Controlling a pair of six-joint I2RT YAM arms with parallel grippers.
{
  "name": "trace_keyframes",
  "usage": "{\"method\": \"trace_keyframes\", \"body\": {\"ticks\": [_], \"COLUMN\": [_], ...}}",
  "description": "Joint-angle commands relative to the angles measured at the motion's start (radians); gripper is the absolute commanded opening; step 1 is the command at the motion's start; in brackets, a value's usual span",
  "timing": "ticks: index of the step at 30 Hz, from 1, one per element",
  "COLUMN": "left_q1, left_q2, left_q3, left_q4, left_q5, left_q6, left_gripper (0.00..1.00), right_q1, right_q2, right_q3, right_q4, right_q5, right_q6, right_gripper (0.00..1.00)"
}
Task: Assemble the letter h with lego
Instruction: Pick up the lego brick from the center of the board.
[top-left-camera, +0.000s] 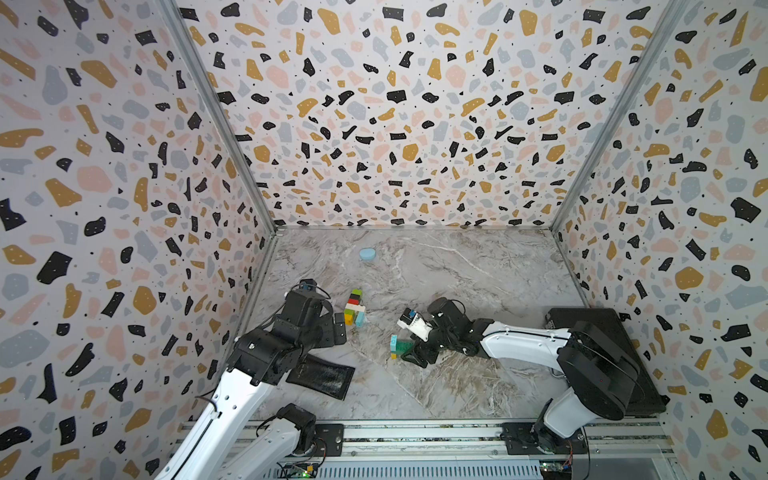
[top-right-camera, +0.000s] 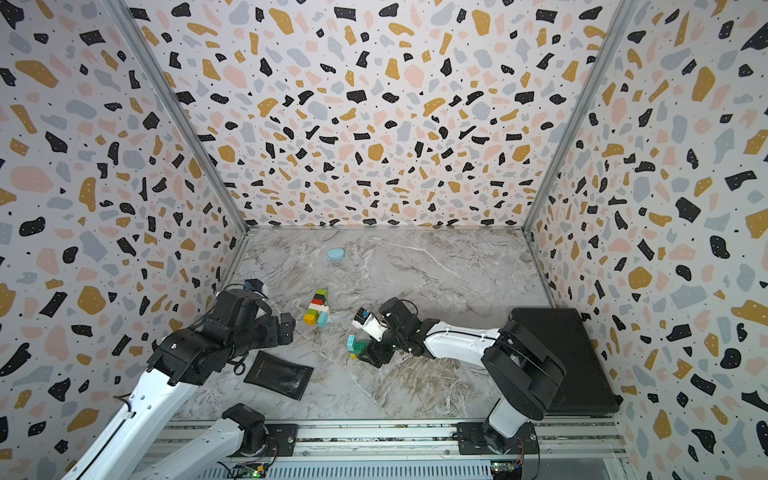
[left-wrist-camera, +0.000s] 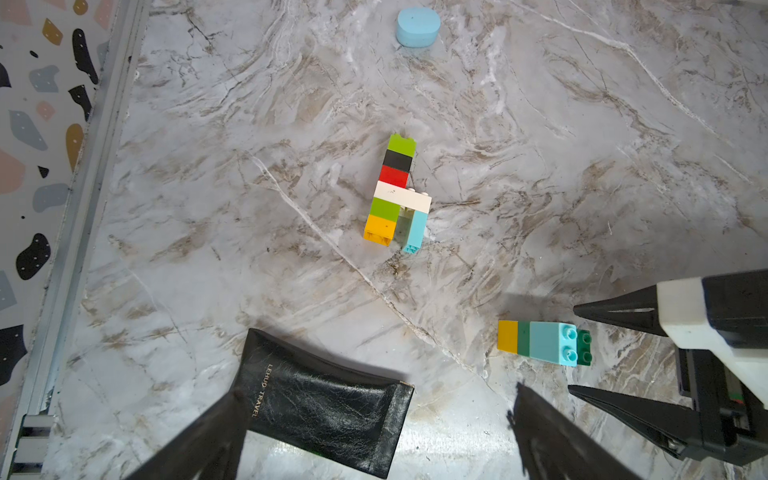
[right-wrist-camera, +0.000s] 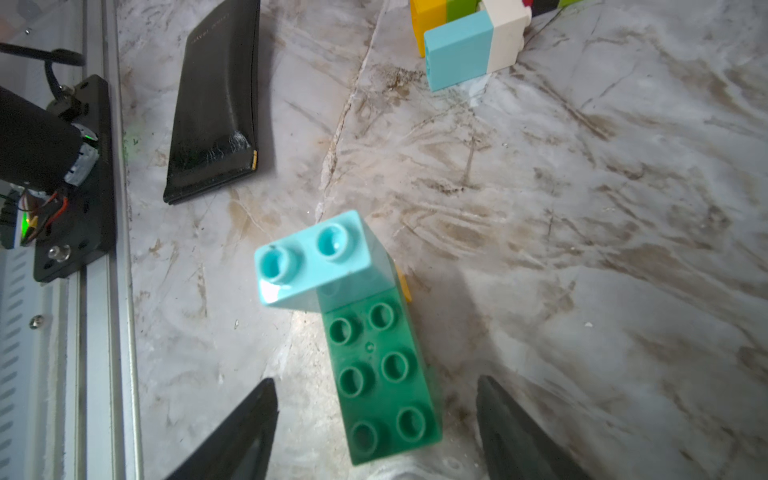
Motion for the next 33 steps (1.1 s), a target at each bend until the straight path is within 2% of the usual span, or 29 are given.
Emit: {"method": "trace_keyframes", "body": {"ticks": [1,6,14,17,26,33], "left_q1": [0.006,0.006,0.006,0.006,0.006,0.006], "left_q2": [0.001,0.002,0.003,0.003,-0.005,-0.009], "left_q3": [-0.012,-0.011,-0.011,-0.012,-0.012,-0.011], "left_q4": [0.029,0.030,0.031,0.031,0.032,0.031], "left_q5": [0.006,0.004,0.006,0.009,0.009,0.009], "left_q6": [0.013,0.013,0.014,0.015,0.015,0.015], "left_gripper": [0.99,0.99,0.99,0.99,0.99,0.99], "right_q1": [-0.003,-0.002,0.006,0.006,0.007,-0.029], "right_q2": [0.007,0.029,0.033,0.044,0.060,0.089], "right_q3": [0.000,0.015,0.006,0.009,0.038,0.157], "right_q4": [0.052,0.027,0.019,0.015,-0.021,-0.110], "right_q5": [-0.003,-0.008,0.020,0.024,0.008,-0.119], "right_q6": [-0.009,-0.027,-0.069,-0.073,-0.064,0.027], "right_gripper": [0.71,0.61,0.59,0.56,0.34,0.21]}}
